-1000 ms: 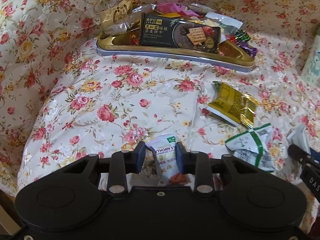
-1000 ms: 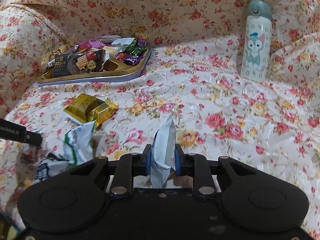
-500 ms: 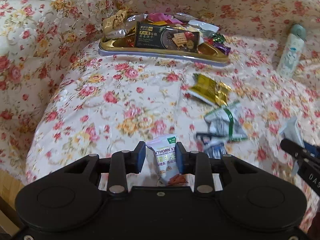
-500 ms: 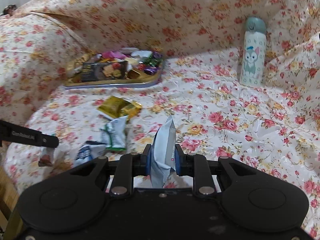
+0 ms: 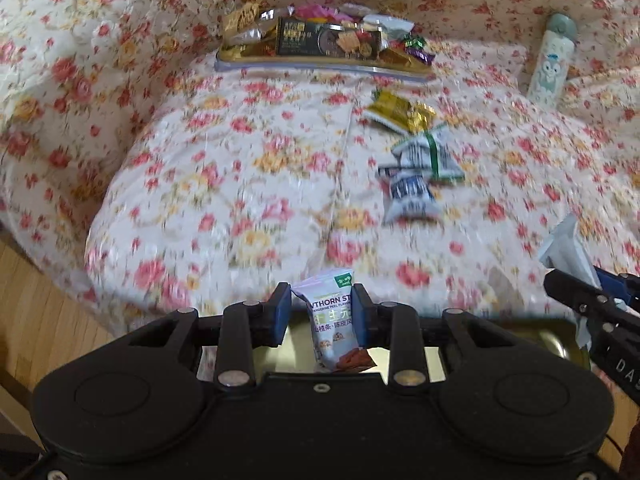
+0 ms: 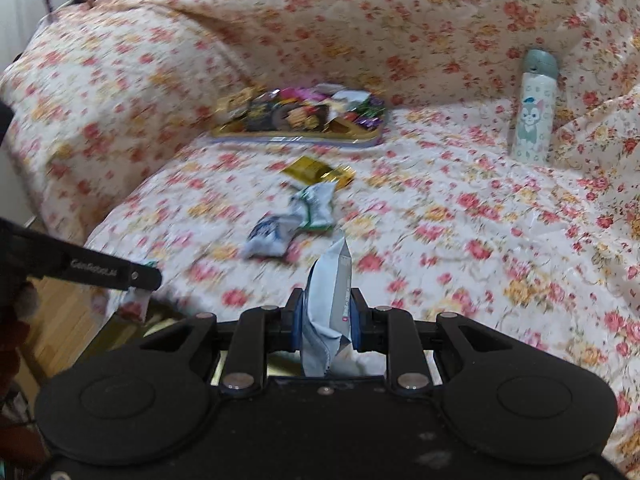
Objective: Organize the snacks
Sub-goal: 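Carry the hawthorn packet and white packet with both tools over the gold tray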
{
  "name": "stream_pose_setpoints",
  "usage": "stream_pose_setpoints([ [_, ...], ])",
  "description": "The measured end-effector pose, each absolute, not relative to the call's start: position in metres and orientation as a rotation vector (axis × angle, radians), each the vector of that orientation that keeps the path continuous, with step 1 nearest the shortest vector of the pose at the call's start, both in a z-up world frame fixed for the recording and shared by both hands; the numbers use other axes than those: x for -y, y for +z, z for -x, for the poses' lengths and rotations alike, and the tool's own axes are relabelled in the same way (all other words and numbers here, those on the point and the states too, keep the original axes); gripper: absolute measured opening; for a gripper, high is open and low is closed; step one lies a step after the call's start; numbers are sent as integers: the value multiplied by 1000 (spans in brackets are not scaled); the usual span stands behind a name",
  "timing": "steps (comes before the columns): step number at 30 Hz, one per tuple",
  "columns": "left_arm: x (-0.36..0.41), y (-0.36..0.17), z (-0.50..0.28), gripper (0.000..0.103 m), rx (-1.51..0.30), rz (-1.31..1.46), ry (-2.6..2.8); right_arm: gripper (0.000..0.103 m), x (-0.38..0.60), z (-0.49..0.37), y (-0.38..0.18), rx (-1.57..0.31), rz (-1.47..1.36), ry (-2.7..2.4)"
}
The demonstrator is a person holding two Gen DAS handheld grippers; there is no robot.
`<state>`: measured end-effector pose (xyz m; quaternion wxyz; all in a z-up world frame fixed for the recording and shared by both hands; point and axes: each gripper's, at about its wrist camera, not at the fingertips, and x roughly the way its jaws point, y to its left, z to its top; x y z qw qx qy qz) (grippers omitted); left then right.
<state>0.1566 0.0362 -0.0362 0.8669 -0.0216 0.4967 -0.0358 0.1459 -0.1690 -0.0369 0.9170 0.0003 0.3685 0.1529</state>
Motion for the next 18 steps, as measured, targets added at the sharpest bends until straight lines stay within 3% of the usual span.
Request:
stream_pose_setpoints([
  [18, -25, -71, -139, 41, -1147, -12, -69, 24, 145, -107, -67, -924, 11, 459],
])
